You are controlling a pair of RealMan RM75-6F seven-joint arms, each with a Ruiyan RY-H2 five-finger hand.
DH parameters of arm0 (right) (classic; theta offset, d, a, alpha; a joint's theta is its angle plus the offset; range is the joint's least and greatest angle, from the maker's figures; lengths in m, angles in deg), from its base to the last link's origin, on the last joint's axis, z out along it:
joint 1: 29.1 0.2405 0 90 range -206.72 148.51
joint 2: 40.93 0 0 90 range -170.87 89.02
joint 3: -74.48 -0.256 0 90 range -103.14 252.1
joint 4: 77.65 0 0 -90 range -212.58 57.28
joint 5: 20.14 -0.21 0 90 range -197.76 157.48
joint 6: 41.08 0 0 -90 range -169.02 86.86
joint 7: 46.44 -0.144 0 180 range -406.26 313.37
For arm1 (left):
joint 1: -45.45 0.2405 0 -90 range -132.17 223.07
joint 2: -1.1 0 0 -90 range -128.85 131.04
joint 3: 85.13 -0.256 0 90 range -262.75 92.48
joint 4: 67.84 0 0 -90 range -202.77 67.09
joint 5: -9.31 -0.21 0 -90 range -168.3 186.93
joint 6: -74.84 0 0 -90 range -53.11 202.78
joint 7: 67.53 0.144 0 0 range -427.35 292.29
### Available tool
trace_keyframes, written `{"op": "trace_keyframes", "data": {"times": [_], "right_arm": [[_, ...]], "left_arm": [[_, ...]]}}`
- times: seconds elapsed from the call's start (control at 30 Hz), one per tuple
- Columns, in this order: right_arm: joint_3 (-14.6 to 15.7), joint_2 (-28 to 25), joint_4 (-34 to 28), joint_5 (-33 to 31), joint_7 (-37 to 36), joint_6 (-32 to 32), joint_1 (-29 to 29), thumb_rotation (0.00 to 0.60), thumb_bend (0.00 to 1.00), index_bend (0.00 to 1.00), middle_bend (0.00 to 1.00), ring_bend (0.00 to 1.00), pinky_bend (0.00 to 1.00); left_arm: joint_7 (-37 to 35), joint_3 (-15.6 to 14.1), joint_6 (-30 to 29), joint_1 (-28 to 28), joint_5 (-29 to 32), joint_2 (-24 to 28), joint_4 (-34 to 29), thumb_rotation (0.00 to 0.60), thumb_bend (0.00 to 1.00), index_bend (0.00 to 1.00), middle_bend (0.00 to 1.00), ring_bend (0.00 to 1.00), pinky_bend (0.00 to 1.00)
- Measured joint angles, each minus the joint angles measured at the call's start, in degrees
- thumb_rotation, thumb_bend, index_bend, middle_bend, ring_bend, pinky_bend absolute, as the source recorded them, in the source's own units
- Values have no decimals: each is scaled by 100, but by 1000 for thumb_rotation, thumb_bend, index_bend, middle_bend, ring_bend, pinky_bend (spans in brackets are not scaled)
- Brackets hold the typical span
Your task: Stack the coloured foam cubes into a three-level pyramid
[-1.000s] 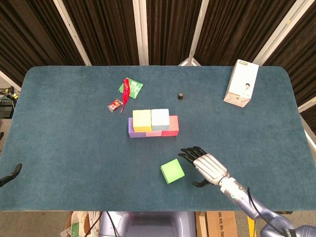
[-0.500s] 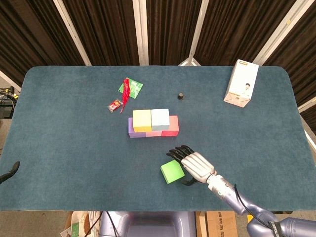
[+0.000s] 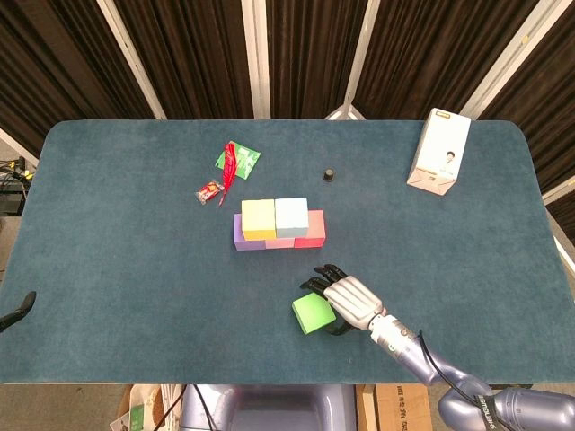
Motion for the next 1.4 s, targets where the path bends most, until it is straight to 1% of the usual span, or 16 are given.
{"op": "trace_keyframes", "data": {"times": [0.13,0.47,0.63,0.9,1.0,1.2,1.3,1.4], "right_arm": [[26,52,33,28,-5,13,45,600,247,251,247,69,0],[54,194,142,0,-3,99,100,600,247,268,301,102,0],[53,239,160,-64,52,136,119,600,246,302,352,147,0],[69,305,186,-186,168,202,130,600,247,381,383,173,0],[71,298,165,-199,177,235,131,600,248,392,388,176,0],[58,115,-46,-205,208,335,109,600,248,392,388,177,0],[39,-128,-287,-231,234,391,84,600,246,392,388,177,0],[24,-493,-621,-283,270,447,44,600,247,392,388,177,0]], "left_arm": [[-35,16,-7,-12,54,-28,3,600,298,72,0,0,0],[-44,38,-17,-24,178,-38,-34,600,298,77,0,0,0],[-21,29,27,-36,224,-33,-52,600,298,85,0,0,0],[-14,17,46,-47,282,-12,-101,600,298,87,0,0,0],[-21,14,45,-49,294,-9,-106,600,298,87,0,0,0],[71,-10,84,-68,310,5,-77,600,298,87,0,0,0],[214,-14,116,-86,355,11,-50,600,298,87,0,0,0],[391,0,125,-105,421,10,-13,600,298,87,0,0,0]]}}
